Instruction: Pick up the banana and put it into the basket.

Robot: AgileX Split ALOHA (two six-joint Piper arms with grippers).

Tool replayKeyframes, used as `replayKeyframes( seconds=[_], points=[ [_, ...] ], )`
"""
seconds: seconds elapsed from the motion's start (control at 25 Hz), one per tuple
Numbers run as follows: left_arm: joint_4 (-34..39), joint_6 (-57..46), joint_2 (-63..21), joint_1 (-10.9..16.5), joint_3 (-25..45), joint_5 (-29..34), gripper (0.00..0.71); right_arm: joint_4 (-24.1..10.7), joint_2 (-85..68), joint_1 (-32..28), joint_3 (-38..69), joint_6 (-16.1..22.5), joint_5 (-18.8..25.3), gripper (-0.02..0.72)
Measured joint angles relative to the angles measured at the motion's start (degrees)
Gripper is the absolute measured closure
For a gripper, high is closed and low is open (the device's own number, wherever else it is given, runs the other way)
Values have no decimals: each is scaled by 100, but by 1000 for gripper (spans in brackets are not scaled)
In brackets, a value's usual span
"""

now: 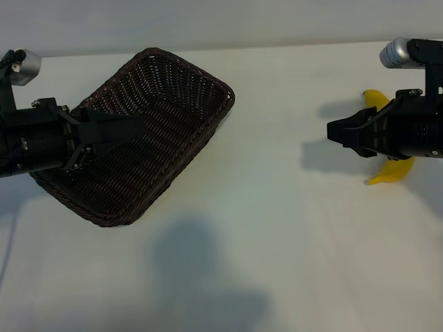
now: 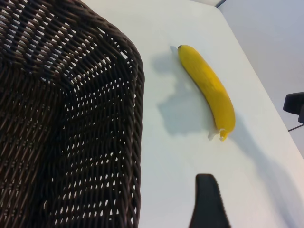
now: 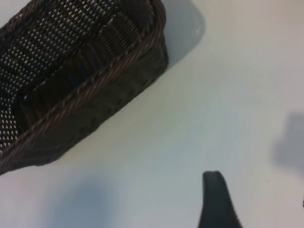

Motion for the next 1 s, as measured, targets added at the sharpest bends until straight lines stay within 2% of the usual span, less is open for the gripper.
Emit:
replayKeyframes(
  seconds=[1.0],
  points=[
    [-75,5,0,0,0,-159,205,-5,0,0,0,17,0,267]
  ],
)
